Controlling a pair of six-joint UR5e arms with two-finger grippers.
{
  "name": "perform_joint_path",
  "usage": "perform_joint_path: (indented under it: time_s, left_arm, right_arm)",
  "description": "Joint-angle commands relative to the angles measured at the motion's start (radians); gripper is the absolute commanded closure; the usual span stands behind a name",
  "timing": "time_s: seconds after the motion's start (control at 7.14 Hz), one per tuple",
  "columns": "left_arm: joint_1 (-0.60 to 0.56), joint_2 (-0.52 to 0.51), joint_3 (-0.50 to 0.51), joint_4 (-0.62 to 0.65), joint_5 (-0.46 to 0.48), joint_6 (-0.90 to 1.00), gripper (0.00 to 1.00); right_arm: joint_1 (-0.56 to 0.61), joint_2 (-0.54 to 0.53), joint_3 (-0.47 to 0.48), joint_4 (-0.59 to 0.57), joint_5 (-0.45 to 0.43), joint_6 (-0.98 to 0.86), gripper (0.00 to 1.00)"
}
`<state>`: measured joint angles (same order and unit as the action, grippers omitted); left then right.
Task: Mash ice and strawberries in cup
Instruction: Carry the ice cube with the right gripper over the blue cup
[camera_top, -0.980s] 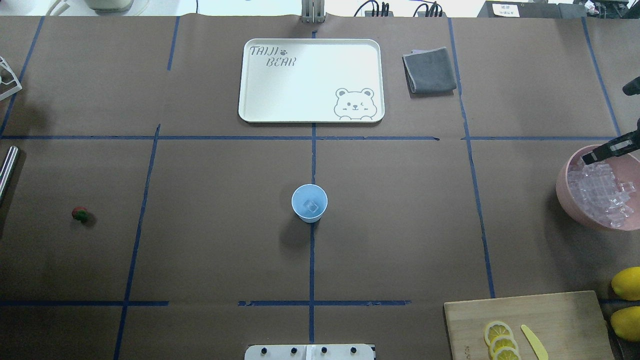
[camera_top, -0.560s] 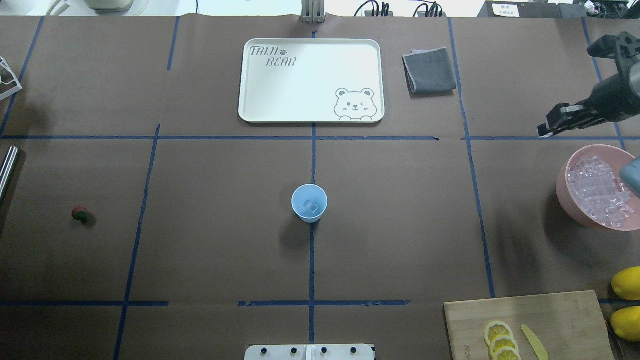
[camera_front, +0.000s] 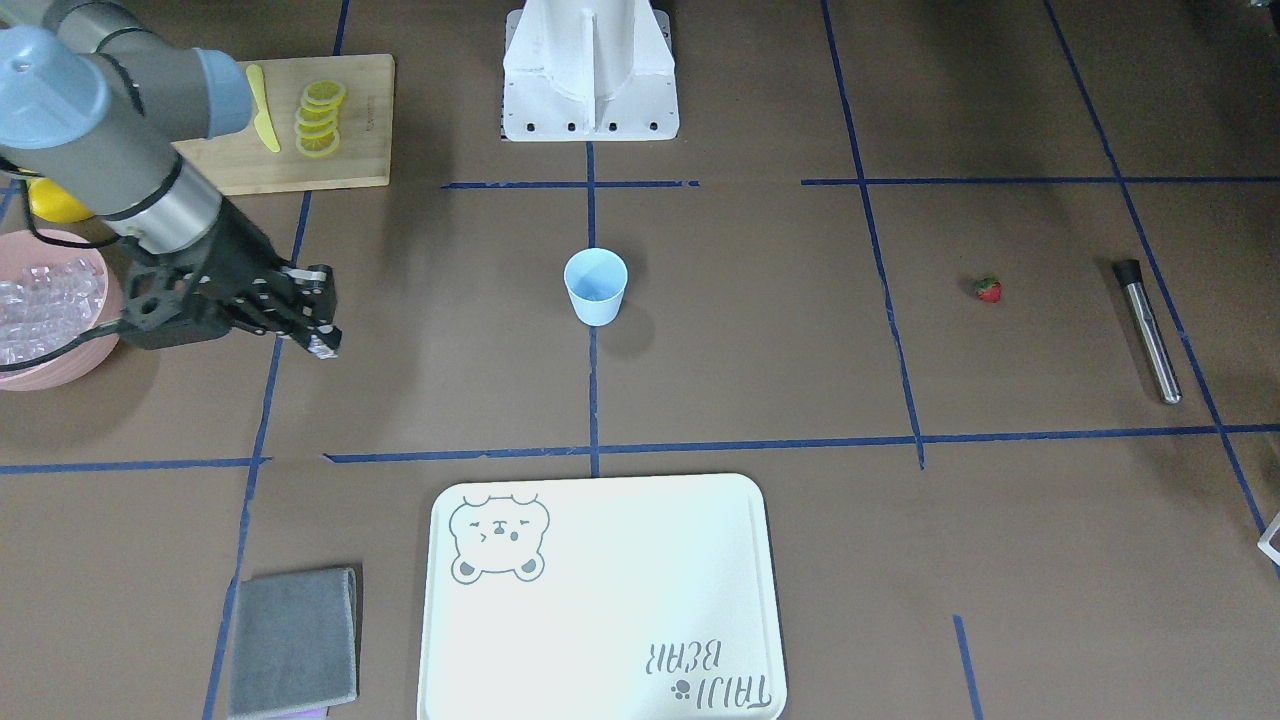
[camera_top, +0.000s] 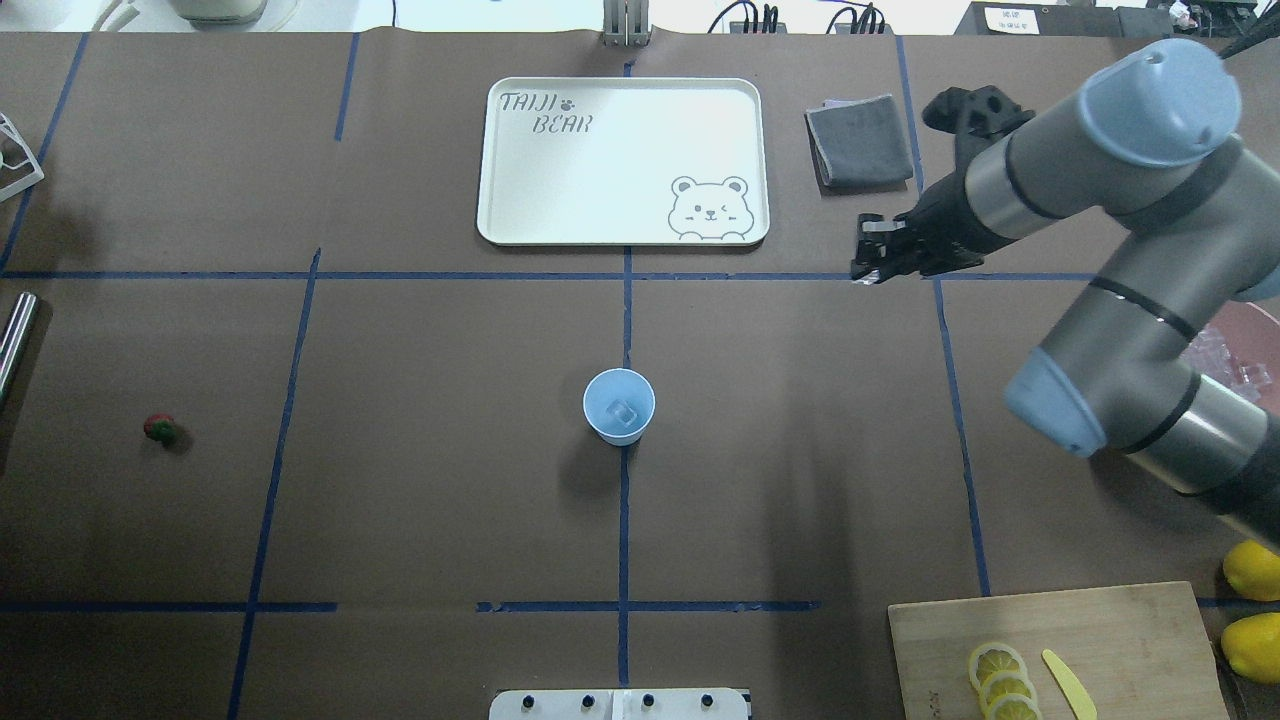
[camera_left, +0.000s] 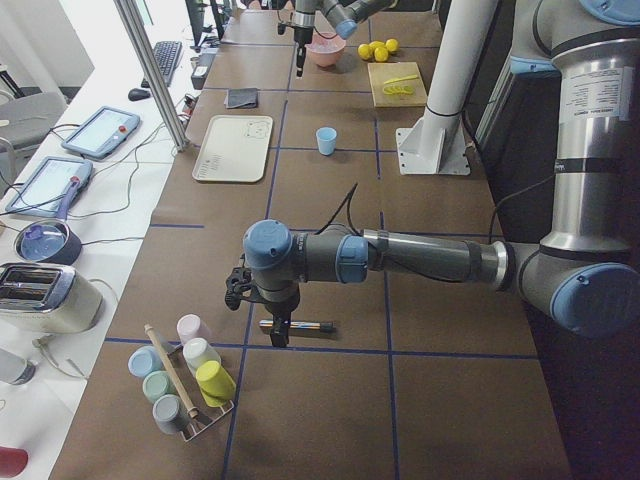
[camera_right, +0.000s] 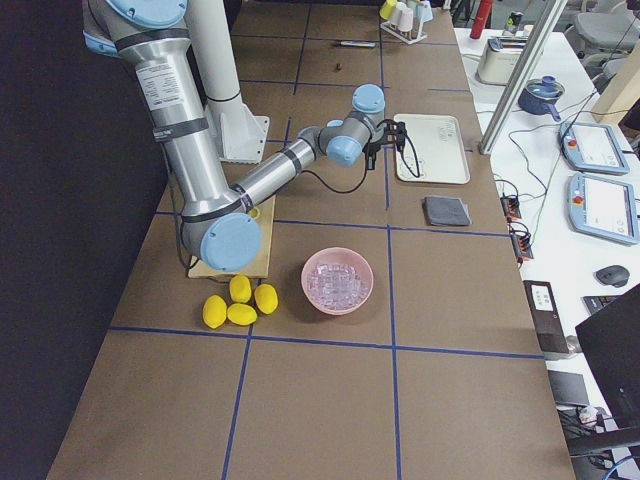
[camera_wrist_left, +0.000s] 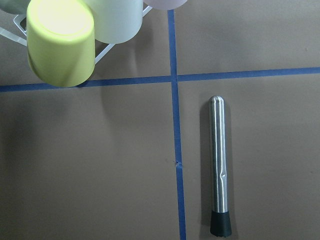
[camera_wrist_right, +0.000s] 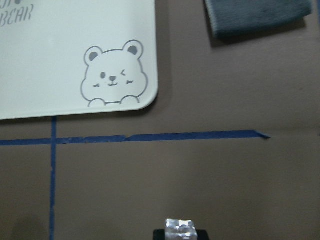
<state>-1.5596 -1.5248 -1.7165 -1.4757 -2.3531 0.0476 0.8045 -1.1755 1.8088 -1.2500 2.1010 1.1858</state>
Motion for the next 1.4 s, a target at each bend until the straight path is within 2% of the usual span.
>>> perform_joint_path:
  time_s: [0.0, 0.42, 0.84, 0.98, 1.12, 1.26]
  left_arm:
    - [0.0, 0.0, 0.001, 0.0, 0.0, 0.0, 0.0]
    - [0.001, 0.0, 0.003, 0.0, 0.002, 0.0, 0.0]
    - [0.001, 0.0, 0.003, 0.0, 0.002, 0.0, 0.0]
    - [0.001, 0.0, 0.003, 0.0, 0.0, 0.0, 0.0]
    - [0.001, 0.0, 0.005, -0.001, 0.002, 0.0, 0.0]
    - [0.001, 0.0, 0.005, -0.001, 0.0, 0.0, 0.0]
  right_arm:
    - [-0.185, 0.15, 0.0, -0.135, -0.204, 0.16, 0.97]
    - [-0.344, 0.298, -0.011, -0.27, -0.35, 0.268, 0.97]
    - [-0.395, 0.306, -0.012, -0.282, -0.394, 0.29, 0.96]
    - [-0.396, 0.306, -0.014, -0.282, -0.394, 0.285, 0.88]
    - [-0.396, 0.306, -0.017, -0.282, -0.392, 0.278, 0.01]
    - [-0.396, 0.309, -0.019, -0.282, -0.392, 0.278, 0.01]
